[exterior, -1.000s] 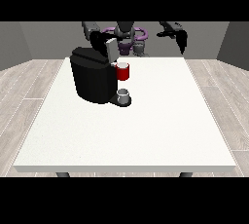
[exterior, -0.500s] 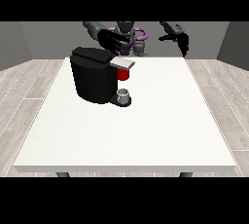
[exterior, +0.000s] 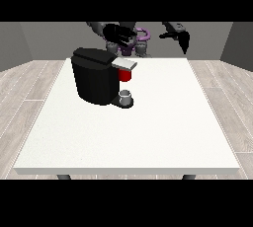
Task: Insert the coffee pod into the coffee machine and close the lid
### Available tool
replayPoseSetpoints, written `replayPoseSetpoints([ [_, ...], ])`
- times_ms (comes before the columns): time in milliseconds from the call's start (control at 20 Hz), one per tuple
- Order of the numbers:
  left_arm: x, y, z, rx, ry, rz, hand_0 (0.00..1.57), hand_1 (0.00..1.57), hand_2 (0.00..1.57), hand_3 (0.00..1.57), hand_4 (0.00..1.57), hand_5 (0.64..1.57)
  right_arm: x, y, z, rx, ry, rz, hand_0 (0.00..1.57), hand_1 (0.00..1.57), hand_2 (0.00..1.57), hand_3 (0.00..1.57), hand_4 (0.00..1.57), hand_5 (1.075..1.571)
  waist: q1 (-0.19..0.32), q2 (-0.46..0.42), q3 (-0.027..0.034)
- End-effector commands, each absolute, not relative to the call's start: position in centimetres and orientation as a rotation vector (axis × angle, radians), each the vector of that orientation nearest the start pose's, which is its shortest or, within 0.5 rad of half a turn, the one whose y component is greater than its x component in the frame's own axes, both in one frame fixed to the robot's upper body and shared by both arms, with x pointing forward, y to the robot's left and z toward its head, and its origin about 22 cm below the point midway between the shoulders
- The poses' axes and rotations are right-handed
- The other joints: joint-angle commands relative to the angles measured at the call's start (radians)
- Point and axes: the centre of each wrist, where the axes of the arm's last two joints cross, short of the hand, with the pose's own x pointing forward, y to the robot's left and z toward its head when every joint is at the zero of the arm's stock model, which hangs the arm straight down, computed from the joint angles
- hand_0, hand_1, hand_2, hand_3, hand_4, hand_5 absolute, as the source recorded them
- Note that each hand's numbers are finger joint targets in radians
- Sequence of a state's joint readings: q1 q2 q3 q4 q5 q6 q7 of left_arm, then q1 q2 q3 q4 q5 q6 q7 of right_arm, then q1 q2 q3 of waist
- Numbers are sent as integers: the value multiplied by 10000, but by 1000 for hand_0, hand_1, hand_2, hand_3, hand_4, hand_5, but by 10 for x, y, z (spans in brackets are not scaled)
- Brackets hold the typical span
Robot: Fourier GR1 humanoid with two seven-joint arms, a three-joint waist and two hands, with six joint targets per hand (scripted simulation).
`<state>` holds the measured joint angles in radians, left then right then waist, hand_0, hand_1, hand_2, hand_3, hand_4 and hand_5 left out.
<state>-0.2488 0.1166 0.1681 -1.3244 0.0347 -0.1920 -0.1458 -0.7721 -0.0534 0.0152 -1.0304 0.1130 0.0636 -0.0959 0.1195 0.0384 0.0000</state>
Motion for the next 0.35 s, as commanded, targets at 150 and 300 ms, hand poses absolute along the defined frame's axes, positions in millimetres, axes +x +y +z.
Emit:
replayPoseSetpoints([
  [150,283,268,-20,-322,-16522,-800,0,0,0,0,245,1571,348,-136,36,3029,-17758,3132,0,0,0,0,286,1571,-712,-1119,2],
  [300,273,281,-29,-242,-16459,-394,0,0,0,0,192,1571,318,-145,-1,2858,-17083,2822,0,0,0,0,157,1571,-1149,-1369,1],
])
